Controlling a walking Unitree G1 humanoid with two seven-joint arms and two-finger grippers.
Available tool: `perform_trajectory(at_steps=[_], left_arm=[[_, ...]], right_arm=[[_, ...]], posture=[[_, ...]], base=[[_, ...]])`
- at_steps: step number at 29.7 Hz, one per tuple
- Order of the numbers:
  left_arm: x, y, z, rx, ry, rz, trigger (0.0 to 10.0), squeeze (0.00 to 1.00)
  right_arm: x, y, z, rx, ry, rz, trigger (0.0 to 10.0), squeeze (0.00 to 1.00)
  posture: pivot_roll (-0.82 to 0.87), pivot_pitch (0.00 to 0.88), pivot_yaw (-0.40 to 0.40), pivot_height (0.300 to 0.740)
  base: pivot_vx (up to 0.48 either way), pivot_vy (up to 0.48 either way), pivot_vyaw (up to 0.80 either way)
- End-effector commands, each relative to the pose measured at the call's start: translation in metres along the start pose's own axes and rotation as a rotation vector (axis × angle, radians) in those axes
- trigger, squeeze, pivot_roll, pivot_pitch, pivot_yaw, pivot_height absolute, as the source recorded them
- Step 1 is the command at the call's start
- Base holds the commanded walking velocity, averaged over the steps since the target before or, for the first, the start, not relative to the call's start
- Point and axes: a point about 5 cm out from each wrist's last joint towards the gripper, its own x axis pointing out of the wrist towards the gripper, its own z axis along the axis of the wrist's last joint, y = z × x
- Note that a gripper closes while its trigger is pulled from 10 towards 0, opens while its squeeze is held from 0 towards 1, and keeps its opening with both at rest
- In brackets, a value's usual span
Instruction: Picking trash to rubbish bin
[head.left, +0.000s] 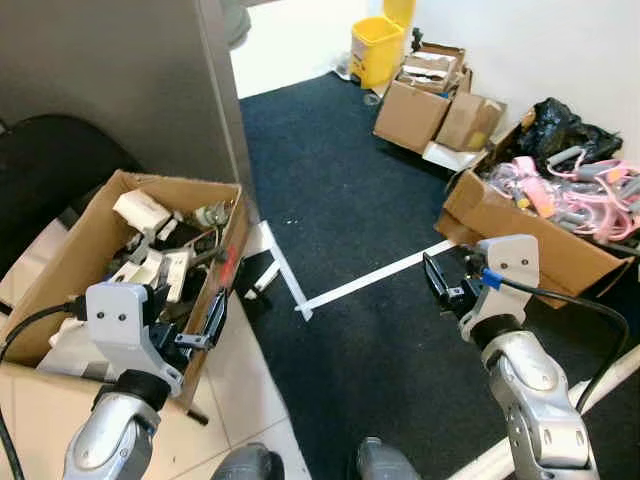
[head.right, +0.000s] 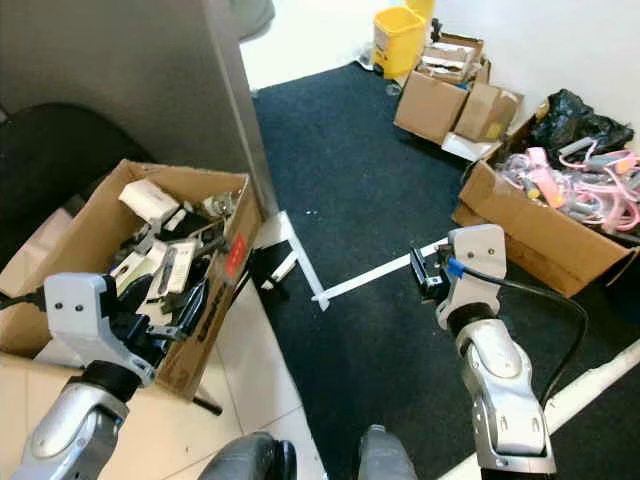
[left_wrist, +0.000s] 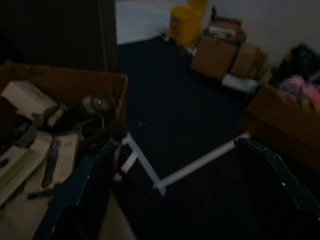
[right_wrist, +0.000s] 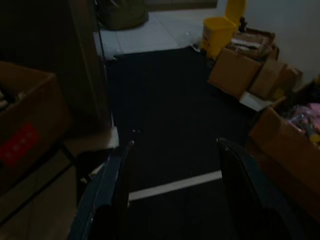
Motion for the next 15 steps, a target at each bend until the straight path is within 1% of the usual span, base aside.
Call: perform_trajectory(at_steps=[1,7,15], left_arm=[[-0.0018,0.003,-0.0036,0.02,0.023,0.012,10.0,0.0],[-0.0013,0.0032,-0.0041,0.035,0.034,0.015,10.0,0.0],[-0.0006,0.0029,-0.0057,0.041,0.044,0.014,10.0,0.0]], right_arm=[[-0.0014,0.0013,-0.0034,-0.002,0.013,0.004,10.0,0.0],[-0.0011,0.0016,-0.0035,-0.002,0.013,0.004,10.0,0.0],[-0.0008,0.0016,-0.0039,-0.002,0.013,0.005,10.0,0.0]], posture=[[-0.12,0.109,0.048,0.74],[-0.12,0.108,0.049,0.74],[-0.12,0.105,0.048,0.74]], base=[[0.0,0.0,0.0],[0.0,0.0,0.0],[0.0,-0.47,0.0]])
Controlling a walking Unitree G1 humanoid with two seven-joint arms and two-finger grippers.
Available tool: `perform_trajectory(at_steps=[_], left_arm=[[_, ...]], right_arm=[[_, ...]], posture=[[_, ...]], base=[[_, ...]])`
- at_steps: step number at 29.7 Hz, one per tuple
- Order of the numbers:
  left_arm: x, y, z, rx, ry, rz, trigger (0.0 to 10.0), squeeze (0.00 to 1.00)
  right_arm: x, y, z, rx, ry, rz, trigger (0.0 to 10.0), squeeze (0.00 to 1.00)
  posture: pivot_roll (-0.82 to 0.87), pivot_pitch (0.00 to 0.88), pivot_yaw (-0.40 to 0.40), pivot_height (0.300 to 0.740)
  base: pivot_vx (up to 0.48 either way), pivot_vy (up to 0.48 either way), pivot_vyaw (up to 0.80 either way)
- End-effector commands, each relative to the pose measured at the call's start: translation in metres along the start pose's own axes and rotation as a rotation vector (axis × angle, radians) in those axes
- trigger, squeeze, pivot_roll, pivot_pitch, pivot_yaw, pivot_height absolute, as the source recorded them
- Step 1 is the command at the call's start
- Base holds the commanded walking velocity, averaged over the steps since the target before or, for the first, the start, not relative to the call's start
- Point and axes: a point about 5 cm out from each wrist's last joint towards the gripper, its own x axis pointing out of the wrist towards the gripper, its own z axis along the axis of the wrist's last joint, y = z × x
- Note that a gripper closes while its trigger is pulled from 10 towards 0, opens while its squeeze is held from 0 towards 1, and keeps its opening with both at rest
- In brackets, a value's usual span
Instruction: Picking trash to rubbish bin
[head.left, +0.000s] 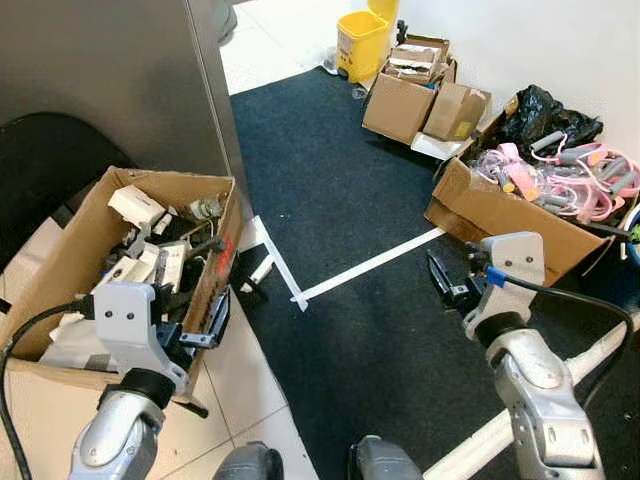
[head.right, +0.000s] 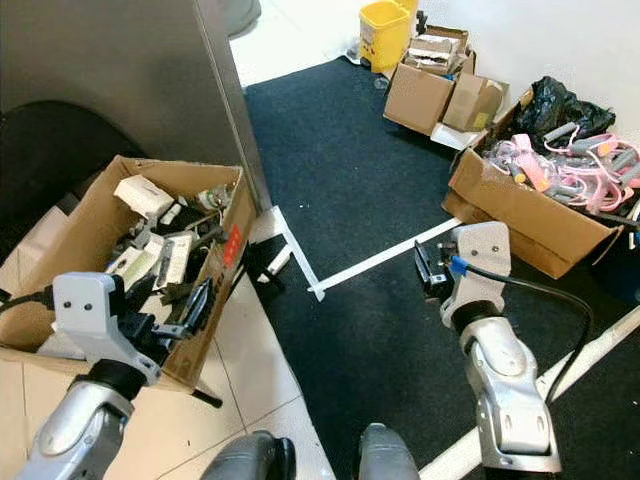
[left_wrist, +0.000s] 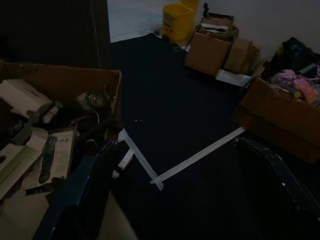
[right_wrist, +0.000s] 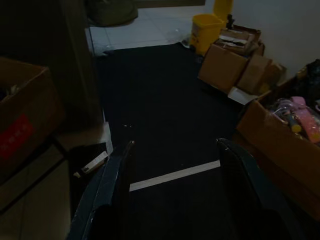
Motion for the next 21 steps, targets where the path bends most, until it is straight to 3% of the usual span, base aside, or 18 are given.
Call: perform_trajectory(at_steps=[1,21], left_arm=[[-0.0021,0.0023,-0.0066,0.009,0.041,0.004,10.0,0.0],[-0.0019,0.0021,-0.0068,0.009,0.04,0.004,10.0,0.0]], right_arm=[[-0.0005,0.0006,-0.0033,-0.007,0.012,0.005,10.0,0.0],[-0.0001,0.0011,-0.0038,-0.006,0.014,0.01,10.0,0.0]], posture=[[-0.12,0.105,0.048,0.74],[-0.12,0.098,0.047,0.74]], base=[[0.0,-0.472,0.0],[0.0,-0.469,0.0]])
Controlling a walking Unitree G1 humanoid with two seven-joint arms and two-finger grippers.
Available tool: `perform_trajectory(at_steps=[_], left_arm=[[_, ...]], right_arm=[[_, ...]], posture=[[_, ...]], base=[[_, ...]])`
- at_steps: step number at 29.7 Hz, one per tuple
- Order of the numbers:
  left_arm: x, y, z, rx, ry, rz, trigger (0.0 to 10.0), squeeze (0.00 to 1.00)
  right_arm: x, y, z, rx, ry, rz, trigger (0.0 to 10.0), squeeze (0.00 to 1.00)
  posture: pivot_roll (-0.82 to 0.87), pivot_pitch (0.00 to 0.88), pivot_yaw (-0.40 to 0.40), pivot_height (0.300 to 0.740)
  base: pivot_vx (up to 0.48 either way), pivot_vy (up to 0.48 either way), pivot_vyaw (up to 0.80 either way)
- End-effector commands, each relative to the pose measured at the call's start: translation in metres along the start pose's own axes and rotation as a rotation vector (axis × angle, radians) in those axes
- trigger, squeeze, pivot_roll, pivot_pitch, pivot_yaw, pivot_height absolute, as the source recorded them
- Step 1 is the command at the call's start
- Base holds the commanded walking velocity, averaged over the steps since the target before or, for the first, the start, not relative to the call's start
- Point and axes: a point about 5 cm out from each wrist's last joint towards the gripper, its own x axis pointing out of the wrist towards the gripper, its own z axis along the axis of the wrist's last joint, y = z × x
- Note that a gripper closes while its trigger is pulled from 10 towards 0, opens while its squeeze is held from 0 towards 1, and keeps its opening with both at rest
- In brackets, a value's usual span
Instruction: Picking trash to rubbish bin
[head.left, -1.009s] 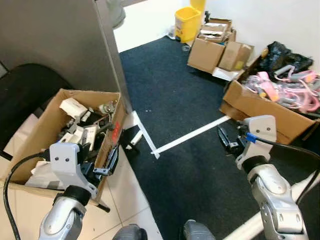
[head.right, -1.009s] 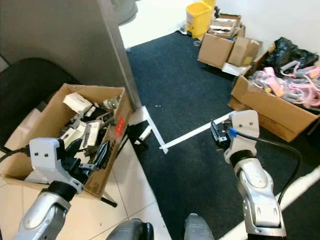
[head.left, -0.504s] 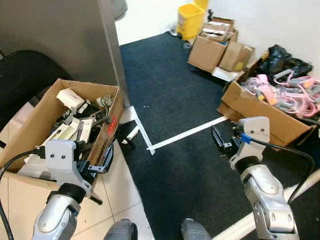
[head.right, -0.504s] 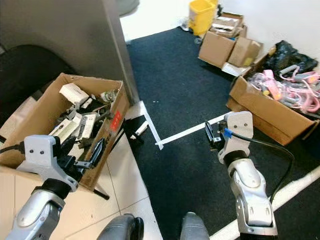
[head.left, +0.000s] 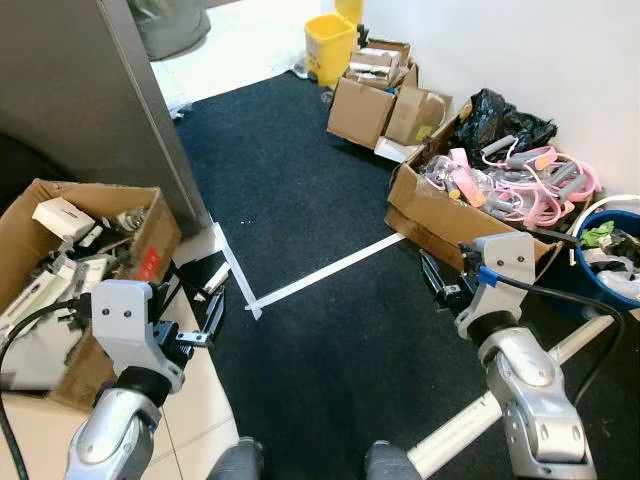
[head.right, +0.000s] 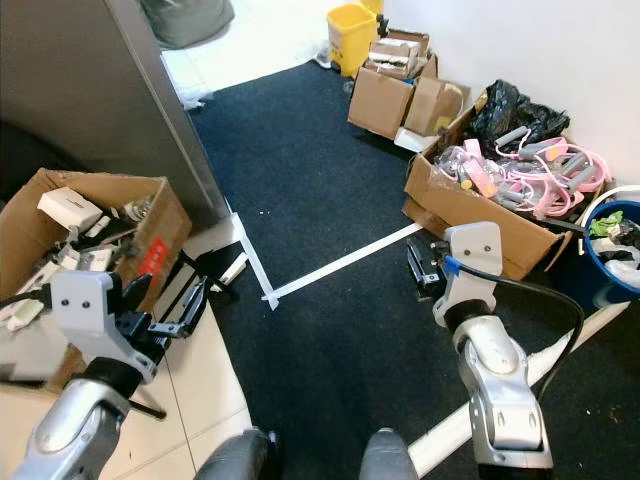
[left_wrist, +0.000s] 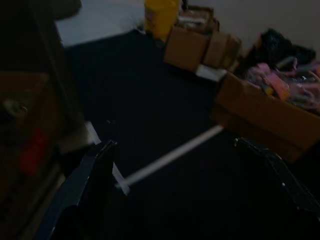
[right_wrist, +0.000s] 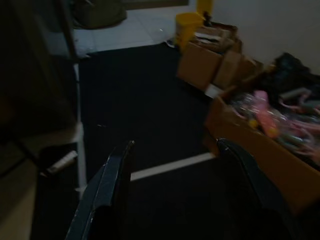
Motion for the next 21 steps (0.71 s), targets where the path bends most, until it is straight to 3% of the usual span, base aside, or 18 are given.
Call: perform_trajectory(at_steps=[1,21], left_arm=[[-0.001,0.0019,0.0006,0.018,0.007,0.003,10.0,0.0],[0.0002,0.0022,0.0014,0.02,0.003,0.004,10.0,0.0]], right_arm=[[-0.0007,0.0007,-0.0015,-0.003,0.005,0.002,10.0,0.0],[0.0004,0.0002,-0.0007,0.0,0.001,0.001,10.0,0.0]], posture=[[-0.12,0.098,0.047,0.74],[-0.12,0.102,0.049,0.74]], base=[[0.0,-0.472,0.0],[0.0,-0.472,0.0]])
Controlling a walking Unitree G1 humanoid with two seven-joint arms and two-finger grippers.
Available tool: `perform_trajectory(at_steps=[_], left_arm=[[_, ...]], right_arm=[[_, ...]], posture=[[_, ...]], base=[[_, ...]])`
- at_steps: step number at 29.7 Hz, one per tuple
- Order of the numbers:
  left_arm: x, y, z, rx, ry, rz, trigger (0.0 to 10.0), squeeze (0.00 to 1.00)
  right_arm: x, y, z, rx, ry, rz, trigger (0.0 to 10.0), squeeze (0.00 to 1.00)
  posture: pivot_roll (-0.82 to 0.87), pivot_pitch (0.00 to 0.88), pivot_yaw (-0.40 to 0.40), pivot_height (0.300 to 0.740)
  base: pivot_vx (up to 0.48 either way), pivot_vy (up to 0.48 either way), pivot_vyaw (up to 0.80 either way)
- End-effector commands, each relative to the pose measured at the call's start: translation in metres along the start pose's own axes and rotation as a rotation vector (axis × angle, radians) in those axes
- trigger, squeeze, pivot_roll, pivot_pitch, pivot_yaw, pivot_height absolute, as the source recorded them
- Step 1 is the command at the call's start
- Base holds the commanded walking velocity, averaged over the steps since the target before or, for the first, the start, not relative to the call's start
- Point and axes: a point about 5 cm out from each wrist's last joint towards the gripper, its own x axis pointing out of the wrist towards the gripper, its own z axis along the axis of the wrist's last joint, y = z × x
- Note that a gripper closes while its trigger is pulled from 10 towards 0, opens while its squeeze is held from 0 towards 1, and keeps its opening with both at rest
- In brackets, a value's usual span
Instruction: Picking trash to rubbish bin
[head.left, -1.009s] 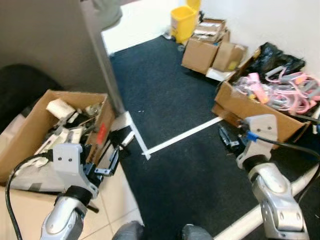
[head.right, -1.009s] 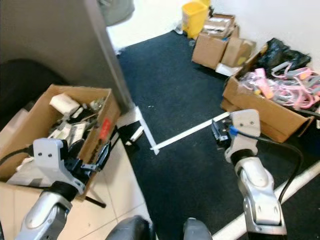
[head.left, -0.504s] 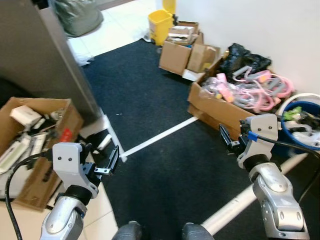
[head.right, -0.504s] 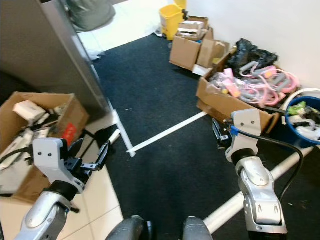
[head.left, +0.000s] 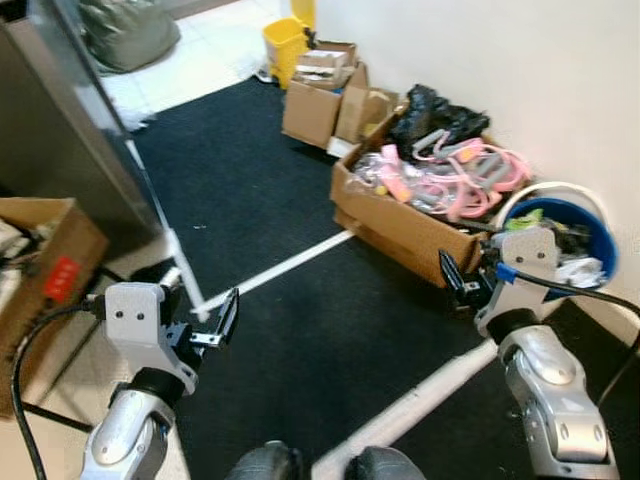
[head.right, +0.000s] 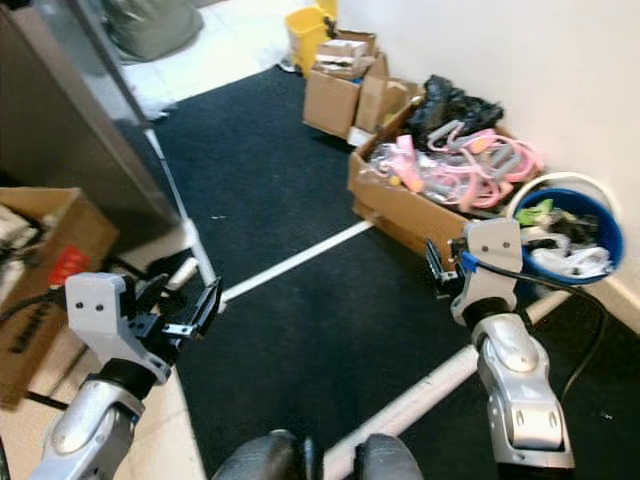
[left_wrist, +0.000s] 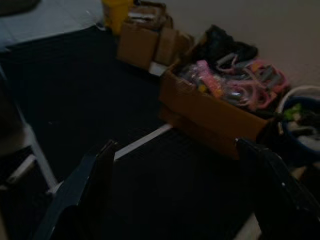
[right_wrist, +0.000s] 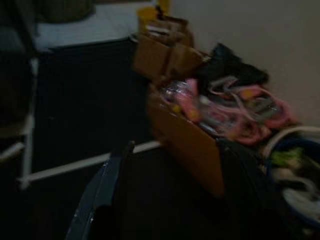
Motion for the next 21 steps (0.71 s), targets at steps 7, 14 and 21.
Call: perform_trajectory(at_steps=[7,14,21], left_arm=[[-0.0023,0.0021,-0.0012,0.015,0.015,0.006,10.0,0.0],[-0.0025,0.002,-0.0016,0.014,0.016,0.005,10.0,0.0],[-0.0031,0.002,-0.0009,0.003,0.009,0.003,10.0,0.0]], right_arm=[[-0.001,-0.0003,-0.0003,-0.01,0.004,-0.002,10.0,0.0],[-0.0011,-0.0003,-0.0004,-0.012,0.003,-0.002,10.0,0.0],[-0.0014,0.0,0.0,-0.014,0.002,-0.001,10.0,0.0]], posture=[[-0.11,0.101,0.049,0.74],[-0.11,0.102,0.051,0.74],[-0.11,0.103,0.052,0.74]], base=[[0.0,-0.472,0.0],[0.0,-0.455,0.0],[0.0,-0.057,0.0]])
